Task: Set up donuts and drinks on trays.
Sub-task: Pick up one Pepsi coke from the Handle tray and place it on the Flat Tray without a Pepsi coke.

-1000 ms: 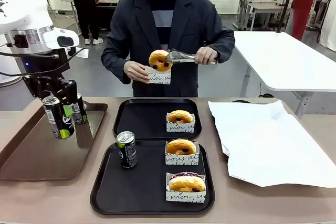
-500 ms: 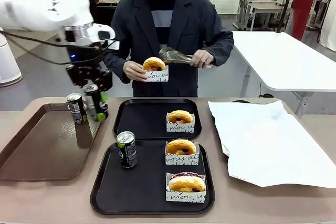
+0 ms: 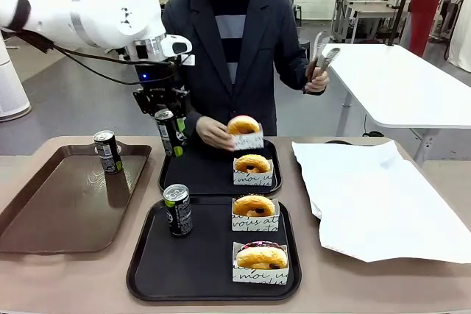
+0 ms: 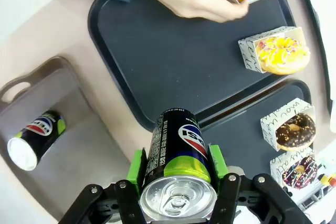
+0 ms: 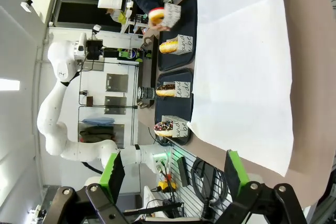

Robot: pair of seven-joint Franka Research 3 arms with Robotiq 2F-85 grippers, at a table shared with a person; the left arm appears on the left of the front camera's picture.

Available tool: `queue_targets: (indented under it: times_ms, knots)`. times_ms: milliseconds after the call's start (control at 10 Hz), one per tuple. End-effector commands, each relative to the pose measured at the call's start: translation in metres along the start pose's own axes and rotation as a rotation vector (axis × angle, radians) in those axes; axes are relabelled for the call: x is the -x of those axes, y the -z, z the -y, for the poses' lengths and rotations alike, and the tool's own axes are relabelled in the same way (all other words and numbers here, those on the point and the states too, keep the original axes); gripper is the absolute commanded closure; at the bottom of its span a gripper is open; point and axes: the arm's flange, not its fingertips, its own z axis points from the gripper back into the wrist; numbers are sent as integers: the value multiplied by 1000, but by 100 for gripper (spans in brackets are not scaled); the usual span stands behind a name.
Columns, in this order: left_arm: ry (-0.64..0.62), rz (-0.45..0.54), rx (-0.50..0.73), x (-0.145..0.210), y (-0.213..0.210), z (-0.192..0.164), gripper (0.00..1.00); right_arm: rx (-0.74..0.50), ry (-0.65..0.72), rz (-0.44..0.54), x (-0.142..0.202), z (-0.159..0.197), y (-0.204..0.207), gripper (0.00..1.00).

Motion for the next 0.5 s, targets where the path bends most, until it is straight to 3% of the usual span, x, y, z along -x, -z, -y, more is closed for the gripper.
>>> queue_targets:
  times_ms: [0,300,400]
  knots:
    - [2,-29,58,22,-12,-12,42,-26,-18,18,-1,-1,0,0]
    - [64,-90,61,111,-14,-45,42,-26,-18,18,-1,-1,0,0]
    - [66,-88,48,123,-11,-48,42,-26,-18,18,-1,-1,0,0]
